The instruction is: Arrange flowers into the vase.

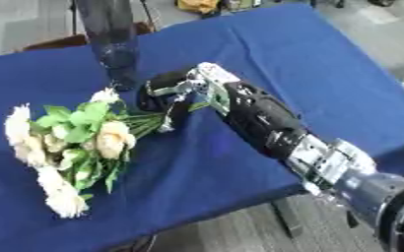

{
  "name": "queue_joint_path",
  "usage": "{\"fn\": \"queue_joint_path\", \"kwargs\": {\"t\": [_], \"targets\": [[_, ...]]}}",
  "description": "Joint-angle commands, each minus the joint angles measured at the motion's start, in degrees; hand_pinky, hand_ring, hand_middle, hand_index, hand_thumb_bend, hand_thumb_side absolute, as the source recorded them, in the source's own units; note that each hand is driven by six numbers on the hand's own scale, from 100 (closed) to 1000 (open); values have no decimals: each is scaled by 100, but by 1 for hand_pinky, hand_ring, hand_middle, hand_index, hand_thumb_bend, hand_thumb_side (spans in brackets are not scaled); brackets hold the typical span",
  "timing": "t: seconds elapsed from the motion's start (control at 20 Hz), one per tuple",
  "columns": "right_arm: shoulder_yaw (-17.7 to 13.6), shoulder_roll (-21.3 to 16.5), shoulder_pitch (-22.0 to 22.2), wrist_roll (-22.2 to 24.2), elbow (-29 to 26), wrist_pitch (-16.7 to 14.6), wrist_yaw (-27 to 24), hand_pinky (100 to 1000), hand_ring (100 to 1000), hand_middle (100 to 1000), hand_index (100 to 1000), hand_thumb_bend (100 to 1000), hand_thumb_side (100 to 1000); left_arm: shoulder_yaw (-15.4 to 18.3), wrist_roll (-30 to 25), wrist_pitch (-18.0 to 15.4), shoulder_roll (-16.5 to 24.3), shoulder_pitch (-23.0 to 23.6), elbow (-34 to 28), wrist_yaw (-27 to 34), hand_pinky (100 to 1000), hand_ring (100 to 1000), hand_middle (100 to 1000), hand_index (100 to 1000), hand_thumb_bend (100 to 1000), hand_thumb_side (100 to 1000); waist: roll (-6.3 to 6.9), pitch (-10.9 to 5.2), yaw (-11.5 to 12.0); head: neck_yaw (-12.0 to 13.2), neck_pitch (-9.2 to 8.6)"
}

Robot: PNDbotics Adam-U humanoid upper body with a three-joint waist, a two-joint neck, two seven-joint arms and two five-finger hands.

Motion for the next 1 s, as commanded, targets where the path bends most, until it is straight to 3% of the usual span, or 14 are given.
{"fn": "queue_joint_path", "kwargs": {"t": [0.05, 0.1, 0.15, 0.4, 1.0], "targets": [[8, -63, -5, 1898, 52, -1890, 82, 515, 596, 765, 634, 374, 430, 60, -11, -8, 49, -46, -103, 11, 531, 552, 610, 824, 304, 964, 79, 45, 4, -5, 27], [8, -63, -5, 1898, 52, -1890, 82, 515, 596, 765, 634, 374, 430, 60, -11, -8, 49, -46, -103, 11, 531, 552, 610, 824, 304, 964, 79, 45, 4, -5, 27], [-13, -67, -8, 1898, 48, -1881, 73, 487, 576, 712, 550, 100, 270, 62, -10, -7, 45, -41, -100, 12, 532, 553, 610, 824, 303, 966, 84, 46, 4, -7, 27], [-83, -89, -17, 1898, -42, -1752, 8, 472, 566, 687, 523, 100, 189, 65, -12, -7, 35, -29, -95, 17, 532, 553, 611, 824, 302, 967, 101, 49, 4, -15, 27], [-92, -110, -14, 1898, -182, -1545, -101, 462, 559, 670, 505, 100, 182, 65, -16, -8, 30, -26, -90, 20, 532, 554, 611, 824, 302, 967, 106, 50, 1, -17, 27]]}}
